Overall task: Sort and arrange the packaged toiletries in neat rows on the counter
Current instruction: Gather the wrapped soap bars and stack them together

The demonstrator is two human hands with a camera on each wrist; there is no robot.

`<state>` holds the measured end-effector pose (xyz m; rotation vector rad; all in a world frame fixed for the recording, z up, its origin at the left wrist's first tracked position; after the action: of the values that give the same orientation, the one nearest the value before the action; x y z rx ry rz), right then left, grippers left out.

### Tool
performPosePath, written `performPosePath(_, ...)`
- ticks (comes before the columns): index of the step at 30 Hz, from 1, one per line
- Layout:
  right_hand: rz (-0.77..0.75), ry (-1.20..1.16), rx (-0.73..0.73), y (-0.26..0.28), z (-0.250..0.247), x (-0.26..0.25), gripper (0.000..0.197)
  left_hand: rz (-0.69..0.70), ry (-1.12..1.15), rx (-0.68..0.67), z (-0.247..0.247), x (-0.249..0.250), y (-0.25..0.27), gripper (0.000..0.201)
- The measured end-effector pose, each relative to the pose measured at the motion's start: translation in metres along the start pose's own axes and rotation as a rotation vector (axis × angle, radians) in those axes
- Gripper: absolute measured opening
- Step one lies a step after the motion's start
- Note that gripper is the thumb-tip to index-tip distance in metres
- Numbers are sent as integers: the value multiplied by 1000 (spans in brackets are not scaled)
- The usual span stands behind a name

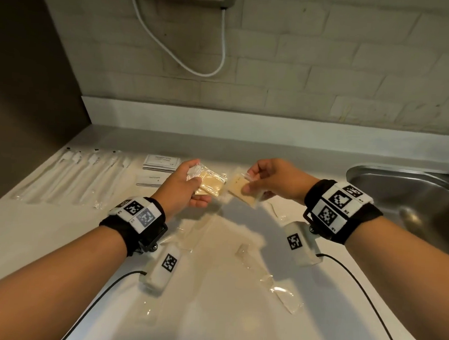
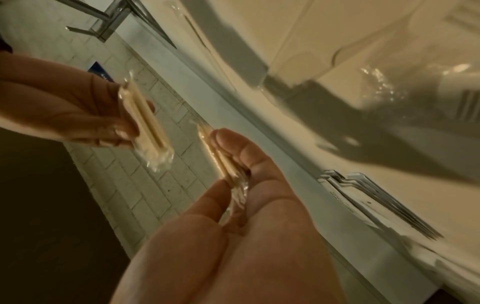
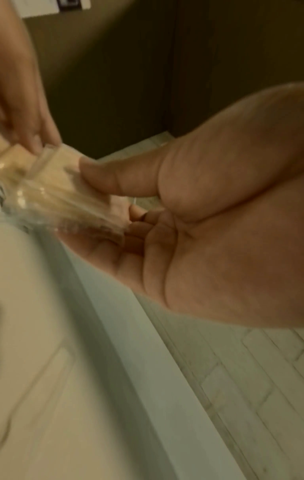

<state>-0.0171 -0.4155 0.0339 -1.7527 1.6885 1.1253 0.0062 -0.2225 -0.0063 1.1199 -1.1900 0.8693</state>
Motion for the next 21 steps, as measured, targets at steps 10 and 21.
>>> performPosePath(10,-42,-246,47,-25,40,-41,10,45,156,30,-34,10,21,44)
performPosePath(21,-40,-264,17,-48,98,-81,33,-15,149,142,-109,-5,39,34)
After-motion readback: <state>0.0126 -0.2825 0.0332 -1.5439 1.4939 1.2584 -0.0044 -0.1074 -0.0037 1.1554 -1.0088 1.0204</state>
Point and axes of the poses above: each hand's wrist, its own y-axis away from the middle knuckle, its own z-axis out of the palm, x = y × z, the point moved 8 cm from there along -y, towards the middle knuckle, and after that the axes turned 4 degrees about y, right-handed, at the moved point
